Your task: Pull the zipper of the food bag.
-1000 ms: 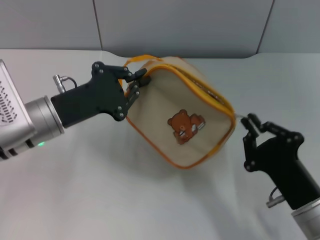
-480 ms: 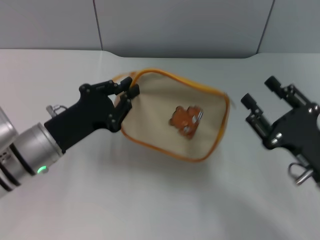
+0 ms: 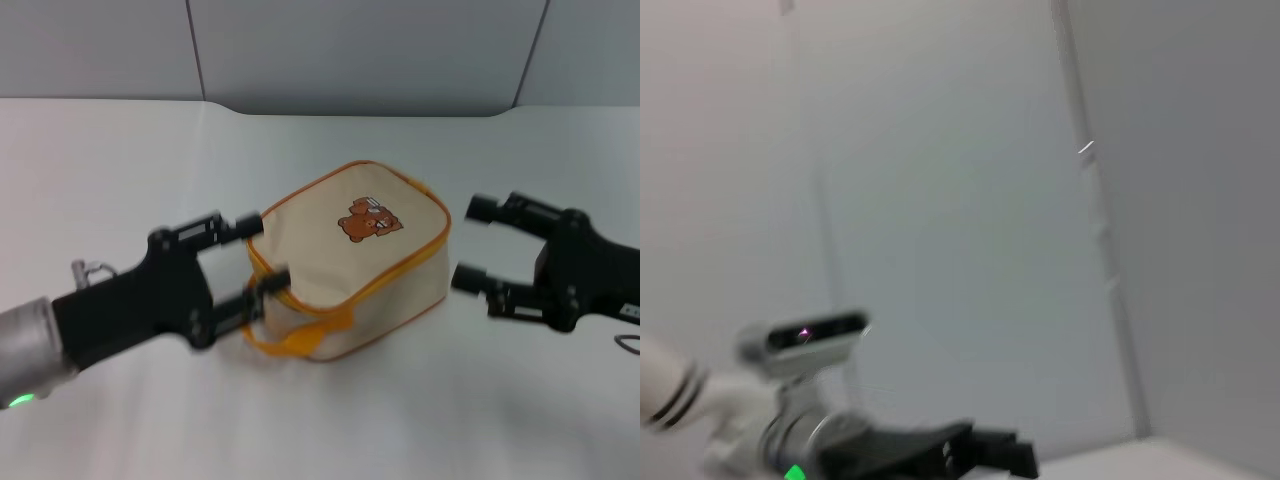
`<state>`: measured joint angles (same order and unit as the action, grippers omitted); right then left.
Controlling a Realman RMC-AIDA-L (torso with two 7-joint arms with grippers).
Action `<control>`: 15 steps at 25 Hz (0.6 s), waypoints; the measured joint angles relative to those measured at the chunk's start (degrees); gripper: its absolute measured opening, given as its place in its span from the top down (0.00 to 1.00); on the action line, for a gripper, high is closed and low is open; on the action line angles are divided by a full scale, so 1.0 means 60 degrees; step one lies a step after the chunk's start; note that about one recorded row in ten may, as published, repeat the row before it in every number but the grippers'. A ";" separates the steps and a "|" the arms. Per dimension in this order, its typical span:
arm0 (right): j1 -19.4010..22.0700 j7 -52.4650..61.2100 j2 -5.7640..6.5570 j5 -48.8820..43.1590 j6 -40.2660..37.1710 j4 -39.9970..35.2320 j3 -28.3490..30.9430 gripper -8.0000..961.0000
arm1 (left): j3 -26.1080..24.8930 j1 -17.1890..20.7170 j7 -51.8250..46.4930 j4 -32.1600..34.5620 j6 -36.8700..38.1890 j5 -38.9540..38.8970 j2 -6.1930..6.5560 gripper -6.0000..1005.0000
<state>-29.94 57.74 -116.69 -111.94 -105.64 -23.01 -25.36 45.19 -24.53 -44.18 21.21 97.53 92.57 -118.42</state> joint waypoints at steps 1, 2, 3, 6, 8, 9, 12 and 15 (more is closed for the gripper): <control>-0.0083 0.0214 0.0030 -0.0029 -0.0046 -0.0112 -0.0317 0.18 | 0.0201 0.0129 -0.0180 0.0356 0.0223 0.0129 0.0026 0.48; -0.0148 0.0364 0.0048 -0.0042 -0.0056 -0.0196 -0.0569 0.16 | 0.0353 0.0229 -0.0352 0.0633 0.0411 0.0265 0.0052 0.46; -0.0211 0.0517 0.0063 -0.0054 -0.0056 -0.0278 -0.0823 0.14 | 0.0507 0.0340 -0.0599 0.0977 0.0598 0.0430 0.0076 0.44; -0.0321 0.0792 0.0069 -0.0059 -0.0017 -0.0452 -0.1389 0.13 | 0.0654 0.0558 -0.1156 0.1667 0.0863 0.0789 0.0108 0.38; -0.0385 0.0843 0.0069 -0.0062 0.0002 -0.0495 -0.1571 0.13 | 0.0638 0.0624 -0.1263 0.1802 0.0890 0.0887 0.0110 0.34; -0.0409 0.0865 0.0067 -0.0063 0.0007 -0.0499 -0.1633 0.13 | 0.0615 0.0669 -0.1279 0.1844 0.0895 0.0922 0.0110 0.32; -0.0445 0.0952 0.0064 -0.0064 -0.0009 -0.0528 -0.1763 0.13 | 0.0567 0.0798 -0.1223 0.1860 0.0850 0.0933 0.0110 0.27; -0.0451 0.0968 0.0057 -0.0064 -0.0010 -0.0540 -0.1826 0.13 | 0.0546 0.0877 -0.1215 0.1866 0.0806 0.0895 0.0117 0.21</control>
<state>-32.64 63.55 -116.35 -112.33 -105.70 -26.25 -36.31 48.47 -19.27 -51.47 32.41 102.36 97.94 -117.71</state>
